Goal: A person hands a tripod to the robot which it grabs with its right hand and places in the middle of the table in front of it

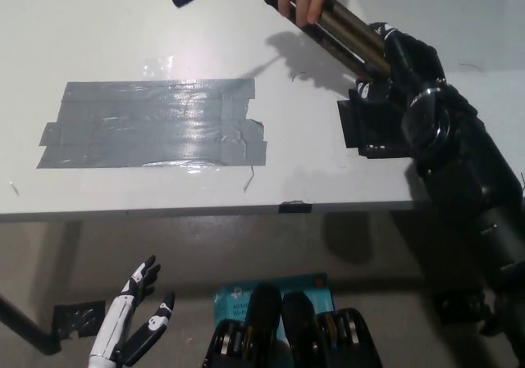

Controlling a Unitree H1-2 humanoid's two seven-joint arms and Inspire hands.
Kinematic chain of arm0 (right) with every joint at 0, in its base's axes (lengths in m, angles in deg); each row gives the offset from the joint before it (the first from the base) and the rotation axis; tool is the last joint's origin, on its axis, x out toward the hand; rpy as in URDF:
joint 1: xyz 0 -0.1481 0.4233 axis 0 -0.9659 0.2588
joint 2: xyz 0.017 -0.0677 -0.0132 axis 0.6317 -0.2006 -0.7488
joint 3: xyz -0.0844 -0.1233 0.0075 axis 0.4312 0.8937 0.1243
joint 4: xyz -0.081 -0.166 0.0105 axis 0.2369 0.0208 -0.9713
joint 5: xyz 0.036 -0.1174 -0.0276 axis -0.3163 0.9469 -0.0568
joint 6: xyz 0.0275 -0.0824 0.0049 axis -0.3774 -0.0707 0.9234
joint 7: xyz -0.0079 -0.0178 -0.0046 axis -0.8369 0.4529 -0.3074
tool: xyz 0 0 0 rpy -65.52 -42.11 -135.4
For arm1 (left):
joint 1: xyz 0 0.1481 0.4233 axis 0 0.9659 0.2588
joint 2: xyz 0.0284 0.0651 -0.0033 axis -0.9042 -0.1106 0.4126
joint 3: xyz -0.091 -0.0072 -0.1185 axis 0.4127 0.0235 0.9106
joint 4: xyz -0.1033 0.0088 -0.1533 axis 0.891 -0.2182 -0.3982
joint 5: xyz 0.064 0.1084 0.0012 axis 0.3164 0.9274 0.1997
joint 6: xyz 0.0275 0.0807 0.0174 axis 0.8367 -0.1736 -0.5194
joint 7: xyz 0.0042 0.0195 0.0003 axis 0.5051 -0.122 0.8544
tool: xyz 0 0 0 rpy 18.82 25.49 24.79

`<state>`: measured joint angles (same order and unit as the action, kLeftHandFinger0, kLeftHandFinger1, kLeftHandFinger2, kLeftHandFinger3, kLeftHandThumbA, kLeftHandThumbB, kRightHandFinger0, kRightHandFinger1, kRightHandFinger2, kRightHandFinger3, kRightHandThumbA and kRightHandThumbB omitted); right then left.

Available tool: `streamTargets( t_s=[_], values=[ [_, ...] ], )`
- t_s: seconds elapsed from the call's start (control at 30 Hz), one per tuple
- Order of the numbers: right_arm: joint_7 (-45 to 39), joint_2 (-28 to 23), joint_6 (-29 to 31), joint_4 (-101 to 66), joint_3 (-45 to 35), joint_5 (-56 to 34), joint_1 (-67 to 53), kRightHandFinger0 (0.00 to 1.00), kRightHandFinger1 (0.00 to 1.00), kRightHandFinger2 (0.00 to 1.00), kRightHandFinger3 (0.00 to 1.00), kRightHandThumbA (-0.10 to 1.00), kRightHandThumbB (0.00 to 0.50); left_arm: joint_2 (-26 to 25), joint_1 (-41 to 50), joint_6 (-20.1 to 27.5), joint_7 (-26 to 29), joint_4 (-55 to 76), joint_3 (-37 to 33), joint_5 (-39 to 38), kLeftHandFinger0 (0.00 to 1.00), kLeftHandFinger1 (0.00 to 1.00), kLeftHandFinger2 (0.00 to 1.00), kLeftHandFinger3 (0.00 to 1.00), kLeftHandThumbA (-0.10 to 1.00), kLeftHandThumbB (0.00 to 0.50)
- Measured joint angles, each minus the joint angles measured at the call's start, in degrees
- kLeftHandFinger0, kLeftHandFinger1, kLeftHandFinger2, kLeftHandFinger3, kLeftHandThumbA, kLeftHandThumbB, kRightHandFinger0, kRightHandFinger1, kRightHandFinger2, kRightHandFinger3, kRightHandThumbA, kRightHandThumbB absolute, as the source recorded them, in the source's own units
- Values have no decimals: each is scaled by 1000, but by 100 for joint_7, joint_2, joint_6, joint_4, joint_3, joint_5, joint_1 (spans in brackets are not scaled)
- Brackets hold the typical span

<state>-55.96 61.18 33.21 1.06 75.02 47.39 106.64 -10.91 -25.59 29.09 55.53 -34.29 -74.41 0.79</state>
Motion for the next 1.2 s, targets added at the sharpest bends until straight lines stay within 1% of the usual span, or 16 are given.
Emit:
streamTargets(
  t_s=[0.03, 0.13, 0.17, 0.2, 0.37, 0.43, 0.5, 0.6, 0.7, 0.73, 0.77, 0.93, 0.97, 1.07, 1.17, 1.2],
  values=[
    [40, 0, 25, 4, 0, 0, -10, 0, 435, 810, 956, -100, 166, 0, 0, 0, 0, 0, 0, 0, 986, 1000, 1000, 1000, 603, 222],
    [268, 1, 158, 35, 1, 7, -60, 0, 456, 847, 966, -100, 162, 0, -2, 0, 0, 0, -2, 0, 985, 1000, 1000, 1000, 602, 224],
    [371, 0, 217, 40, 1, 9, -71, 20, 536, 920, 984, -100, 164, 0, -6, 0, 0, 0, -3, 0, 984, 1000, 1000, 1000, 602, 223],
    [437, -1, 260, 40, 1, 12, -74, 44, 585, 952, 985, -100, 163, 0, -10, 0, 0, 0, -3, 0, 982, 1000, 1000, 1000, 601, 221],
    [746, -27, 506, 35, 8, 43, -76, 109, 648, 970, 999, -100, 182, -1, -57, 1, -1, 0, -12, 1, 966, 1000, 1000, 1000, 582, 209],
    [850, -62, 640, 25, 12, 53, -76, 111, 615, 964, 934, -100, 184, -1, -82, 1, -2, 0, -22, 3, 957, 1000, 1000, 1000, 570, 207],
    [969, -124, 788, -28, 23, 67, -76, 58, 553, 919, 872, -100, 202, -2, -104, 5, -2, 1, -39, 8, 957, 1000, 1000, 1000, 568, 207],
    [1113, -244, 969, -182, 38, 90, -73, 5, 510, 919, 892, -100, 223, -7, -109, 9, -5, 2, -70, 20, 955, 999, 1000, 1000, 575, 216],
    [1154, -448, 1200, -471, 129, 114, -73, 30, 537, 946, 891, -100, 209, -18, -109, 10, -7, 8, -111, 54, 963, 1000, 1000, 1000, 579, 209],
    [1153, -501, 1254, -539, 162, 117, -73, 45, 563, 982, 925, -100, 191, -21, -109, 10, -7, 10, -119, 63, 963, 1000, 1000, 1000, 579, 210],
    [1140, -559, 1321, -589, 201, 118, -73, 60, 579, 984, 928, -100, 198, -24, -110, 10, -8, 11, -126, 70, 966, 1000, 1000, 1000, 569, 205],
    [950, -700, 1507, -650, 270, 57, -93, 92, 613, 995, 960, -100, 170, -34, -133, 10, -10, 11, -148, 85, 978, 1000, 1000, 1000, 560, 194],
    [853, -725, 1523, -697, 268, 3, -114, 106, 635, 1000, 961, -100, 150, -37, -141, 10, -10, 11, -154, 90, 978, 1000, 1000, 1000, 559, 195],
    [426, -803, 1569, -843, 261, -228, -205, 141, 732, 1000, 1000, -100, 179, -57, -184, 10, -10, 11, -169, 106, 977, 1000, 1000, 1000, 552, 195],
    [-38, -872, 1539, -948, 262, -399, -319, 145, 748, 1000, 1000, -100, 138, -61, -209, 9, -10, 9, -179, 113, 974, 1000, 1000, 1000, 545, 196],
    [-212, -902, 1518, -1008, 267, -429, -377, 150, 752, 1000, 1000, -100, 144, -61, -213, 9, -10, 8, -185, 116, 973, 1000, 1000, 1000, 543, 196]
  ],
)
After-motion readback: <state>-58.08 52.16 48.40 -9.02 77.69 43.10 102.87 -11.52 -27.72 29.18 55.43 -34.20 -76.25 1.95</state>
